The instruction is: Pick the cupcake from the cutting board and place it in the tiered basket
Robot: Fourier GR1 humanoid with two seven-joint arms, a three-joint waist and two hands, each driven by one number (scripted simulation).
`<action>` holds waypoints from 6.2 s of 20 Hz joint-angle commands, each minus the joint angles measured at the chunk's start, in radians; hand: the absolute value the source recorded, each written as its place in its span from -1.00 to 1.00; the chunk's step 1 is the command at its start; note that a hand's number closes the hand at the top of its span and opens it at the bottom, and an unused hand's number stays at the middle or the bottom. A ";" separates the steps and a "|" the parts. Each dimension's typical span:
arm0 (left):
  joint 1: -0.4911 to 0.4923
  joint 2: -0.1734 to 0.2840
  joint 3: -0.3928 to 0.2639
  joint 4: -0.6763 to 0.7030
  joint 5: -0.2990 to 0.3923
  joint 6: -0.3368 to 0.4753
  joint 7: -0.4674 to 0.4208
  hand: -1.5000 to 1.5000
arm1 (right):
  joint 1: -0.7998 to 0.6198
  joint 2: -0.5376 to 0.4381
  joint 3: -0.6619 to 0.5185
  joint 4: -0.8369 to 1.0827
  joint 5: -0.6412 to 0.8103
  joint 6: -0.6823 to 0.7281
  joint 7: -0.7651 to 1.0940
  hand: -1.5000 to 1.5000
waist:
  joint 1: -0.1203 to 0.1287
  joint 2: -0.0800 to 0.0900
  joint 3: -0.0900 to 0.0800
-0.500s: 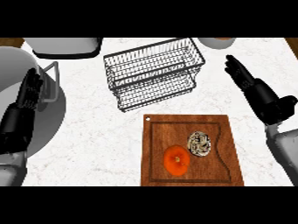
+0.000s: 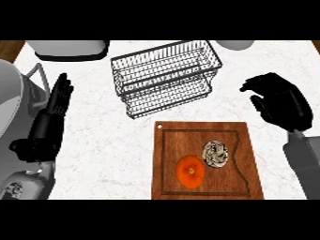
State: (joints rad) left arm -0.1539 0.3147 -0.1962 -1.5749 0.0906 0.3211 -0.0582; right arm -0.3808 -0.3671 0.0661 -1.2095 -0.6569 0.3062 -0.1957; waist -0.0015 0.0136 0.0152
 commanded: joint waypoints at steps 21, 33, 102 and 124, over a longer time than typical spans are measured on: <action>0.001 -0.099 -0.056 0.064 -0.043 0.054 0.067 0.00 | -0.081 -0.481 -0.141 -0.436 0.365 0.654 0.043 -1.00 | -0.023 -0.026 -0.014; -0.020 -0.104 -0.051 -0.019 -0.076 0.020 0.162 0.00 | 0.170 -0.374 -0.049 -0.812 0.734 0.564 0.096 -1.00 | -0.005 -0.016 -0.015; 0.025 -0.291 0.080 0.004 -0.260 -0.112 0.108 0.00 | 0.137 -0.038 0.160 -0.411 1.693 0.364 -0.248 -1.00 | 0.004 -0.014 -0.015; -0.022 -0.274 0.139 -0.023 -0.252 -0.163 0.167 0.00 | 0.124 0.083 0.202 -0.296 1.819 0.313 -0.260 -1.00 | 0.003 -0.014 -0.015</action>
State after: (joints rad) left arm -0.1502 0.0276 -0.0760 -1.5645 -0.1658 0.1717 0.0593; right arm -0.2374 -0.2854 0.2823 -1.5263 1.1582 0.6087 -0.4245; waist 0.0020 0.0000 0.0001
